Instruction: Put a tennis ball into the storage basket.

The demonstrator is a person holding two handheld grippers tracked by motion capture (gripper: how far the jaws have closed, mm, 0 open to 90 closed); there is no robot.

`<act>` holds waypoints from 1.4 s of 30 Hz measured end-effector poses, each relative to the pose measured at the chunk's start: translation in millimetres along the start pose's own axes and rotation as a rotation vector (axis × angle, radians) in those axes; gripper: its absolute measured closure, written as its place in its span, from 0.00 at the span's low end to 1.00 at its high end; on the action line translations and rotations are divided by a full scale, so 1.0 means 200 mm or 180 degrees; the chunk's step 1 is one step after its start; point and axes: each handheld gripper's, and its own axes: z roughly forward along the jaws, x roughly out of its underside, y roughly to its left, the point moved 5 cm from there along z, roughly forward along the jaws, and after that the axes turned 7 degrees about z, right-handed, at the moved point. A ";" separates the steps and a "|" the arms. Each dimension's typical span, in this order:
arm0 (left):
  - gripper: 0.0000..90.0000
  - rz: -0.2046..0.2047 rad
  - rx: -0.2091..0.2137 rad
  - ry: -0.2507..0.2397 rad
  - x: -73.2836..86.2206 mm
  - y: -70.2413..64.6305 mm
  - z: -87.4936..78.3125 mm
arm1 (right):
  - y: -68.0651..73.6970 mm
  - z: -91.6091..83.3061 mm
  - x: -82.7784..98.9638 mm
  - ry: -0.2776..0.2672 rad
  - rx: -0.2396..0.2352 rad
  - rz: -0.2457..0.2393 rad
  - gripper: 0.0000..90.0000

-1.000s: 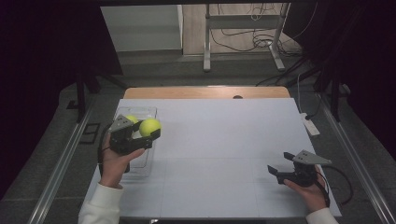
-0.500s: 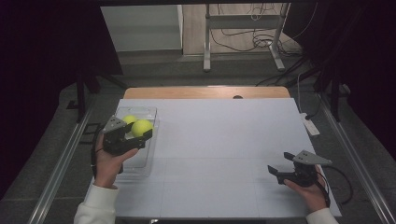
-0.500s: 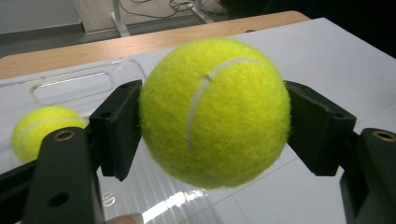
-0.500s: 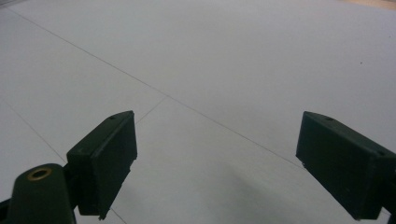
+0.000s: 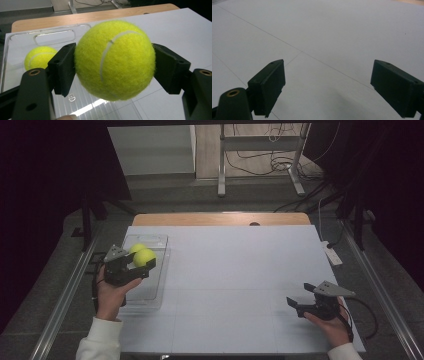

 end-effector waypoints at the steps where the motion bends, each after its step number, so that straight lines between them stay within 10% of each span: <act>1: 0.29 0.0000 0.0000 0.0000 0.00 0.00 0.00 | 0.00 0.00 0.00 0.0000 0.0000 0.0000 0.14; 42: 0.29 -0.0216 -0.0487 0.0284 0.09 0.24 0.10 | 0.00 0.00 0.01 0.0001 -0.0003 0.0003 0.14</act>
